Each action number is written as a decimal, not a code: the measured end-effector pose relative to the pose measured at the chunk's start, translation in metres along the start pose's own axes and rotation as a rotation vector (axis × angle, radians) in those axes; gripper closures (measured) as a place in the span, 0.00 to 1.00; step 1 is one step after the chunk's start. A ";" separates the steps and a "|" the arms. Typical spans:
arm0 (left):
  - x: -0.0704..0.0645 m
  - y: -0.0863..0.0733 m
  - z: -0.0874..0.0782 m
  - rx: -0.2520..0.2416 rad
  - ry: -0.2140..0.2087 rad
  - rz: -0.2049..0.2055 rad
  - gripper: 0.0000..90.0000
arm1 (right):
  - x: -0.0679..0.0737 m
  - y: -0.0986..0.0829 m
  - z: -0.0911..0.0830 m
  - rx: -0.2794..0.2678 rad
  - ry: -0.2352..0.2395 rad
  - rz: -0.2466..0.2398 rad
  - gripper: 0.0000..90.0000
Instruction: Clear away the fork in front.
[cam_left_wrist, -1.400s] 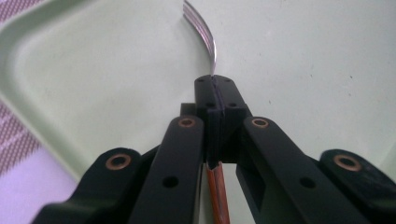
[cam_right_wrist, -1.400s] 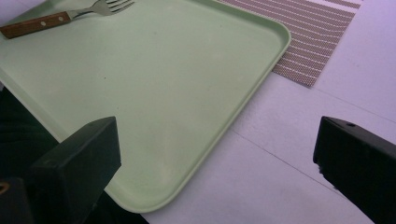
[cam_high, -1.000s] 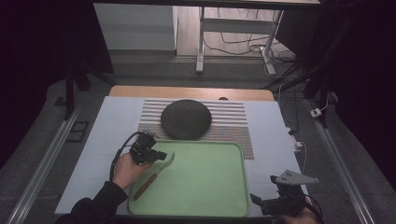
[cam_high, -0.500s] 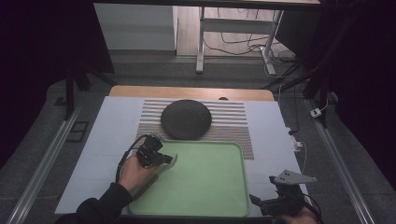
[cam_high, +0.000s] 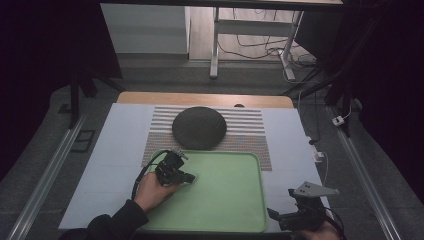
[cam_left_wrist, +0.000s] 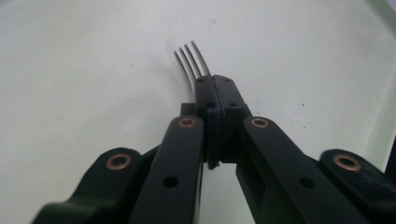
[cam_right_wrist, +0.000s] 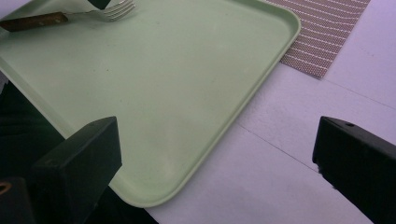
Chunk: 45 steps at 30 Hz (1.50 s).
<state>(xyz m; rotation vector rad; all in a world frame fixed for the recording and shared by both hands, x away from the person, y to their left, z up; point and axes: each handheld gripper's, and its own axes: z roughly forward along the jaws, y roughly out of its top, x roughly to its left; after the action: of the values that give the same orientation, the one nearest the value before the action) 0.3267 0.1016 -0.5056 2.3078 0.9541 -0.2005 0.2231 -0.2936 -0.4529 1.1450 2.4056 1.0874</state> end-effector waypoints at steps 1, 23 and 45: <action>-0.002 0.000 0.001 0.007 -0.005 0.004 0.98 | 0.000 0.000 0.000 0.000 0.001 0.000 0.02; 0.022 -0.006 0.001 0.029 0.141 -0.037 0.98 | 0.000 0.000 0.000 0.001 0.004 0.001 0.02; 0.074 -0.028 -0.033 -0.017 0.190 -0.212 0.98 | 0.000 0.000 0.000 0.001 0.007 0.004 0.02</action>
<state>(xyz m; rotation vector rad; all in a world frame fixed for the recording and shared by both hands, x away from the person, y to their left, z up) 0.3581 0.1804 -0.5200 2.2373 1.2922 -0.0604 0.2233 -0.2939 -0.4529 1.1484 2.4100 1.0932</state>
